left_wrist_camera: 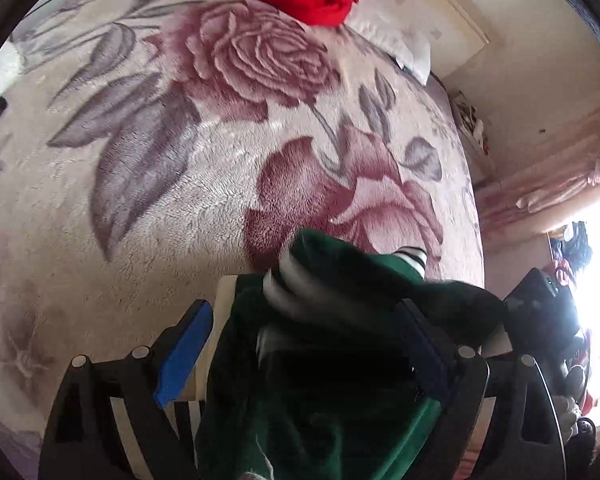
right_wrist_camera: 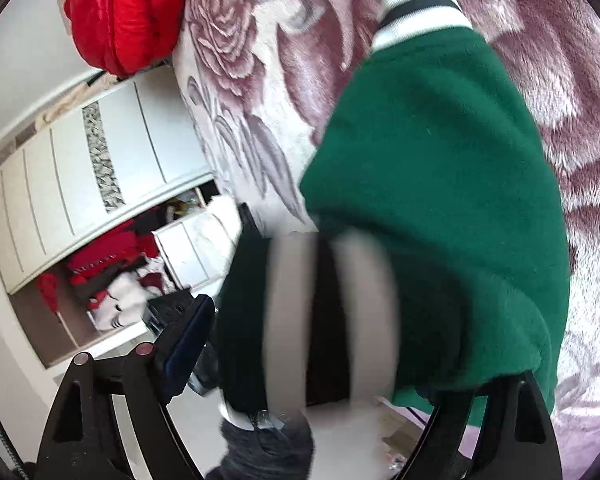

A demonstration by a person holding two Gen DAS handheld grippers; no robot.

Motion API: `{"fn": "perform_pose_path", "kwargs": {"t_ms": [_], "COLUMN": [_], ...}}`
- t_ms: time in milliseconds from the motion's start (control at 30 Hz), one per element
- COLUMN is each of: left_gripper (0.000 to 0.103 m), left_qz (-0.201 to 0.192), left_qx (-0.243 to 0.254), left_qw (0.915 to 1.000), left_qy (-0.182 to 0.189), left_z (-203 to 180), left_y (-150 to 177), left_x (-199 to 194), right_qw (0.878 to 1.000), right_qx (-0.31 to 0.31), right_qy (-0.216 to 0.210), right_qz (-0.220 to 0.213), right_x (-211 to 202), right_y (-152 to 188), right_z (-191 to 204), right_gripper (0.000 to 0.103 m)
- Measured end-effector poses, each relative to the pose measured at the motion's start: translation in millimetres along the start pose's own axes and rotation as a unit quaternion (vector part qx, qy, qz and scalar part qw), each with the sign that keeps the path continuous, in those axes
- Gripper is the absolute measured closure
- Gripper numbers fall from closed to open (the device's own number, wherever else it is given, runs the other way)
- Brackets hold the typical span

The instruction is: Fold large clothes

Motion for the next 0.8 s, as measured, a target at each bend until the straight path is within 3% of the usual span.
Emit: {"fn": "perform_pose_path", "kwargs": {"t_ms": [100,167,267,333,467,567,633,800], "left_gripper": [0.011,0.011,0.011,0.011,0.011,0.009,0.005,0.004], "left_qz": [-0.014,-0.013,0.014,0.045,0.078,0.057,0.052,0.051], "left_qx": [-0.003,-0.004,0.01,0.008,-0.009,-0.02,-0.018,0.002], "left_qw": [0.9996,0.9989,0.9943,0.9881,0.9806,0.9825,0.9818,0.9808], "left_qy": [-0.023,-0.045,-0.105,-0.147,-0.18,-0.176,-0.182,-0.188], "left_z": [-2,-1,7,19,46,54,56,56], "left_y": [4,11,37,58,94,98,95,85], "left_x": [-7,-6,10,29,64,68,72,81], "right_qw": [0.996,0.987,0.941,0.921,0.931,0.955,0.965,0.965], "right_qx": [-0.051,-0.089,-0.178,-0.221,-0.226,-0.2,-0.193,-0.219], "right_qy": [-0.006,0.047,0.227,0.289,0.284,0.217,0.175,0.147], "right_qz": [-0.079,-0.128,-0.174,-0.14,-0.047,-0.022,-0.02,0.002], "right_x": [-44,-67,-67,-41,17,42,48,53], "right_y": [-4,-2,8,15,11,-6,-19,-37], "right_z": [17,20,3,-31,-96,-123,-127,-115], "right_gripper": [0.014,0.013,0.012,0.012,0.012,0.012,0.004,0.0]}}
Point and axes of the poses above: each gripper's, at about its wrist camera, not at the fingertips, and x roughly the way its jaws point, z to its left, y to its underside, the point moved 4 cm from there along x, roughly the way its jaws point, and after that the axes turned 15 degrees about y, right-handed, at the moved point
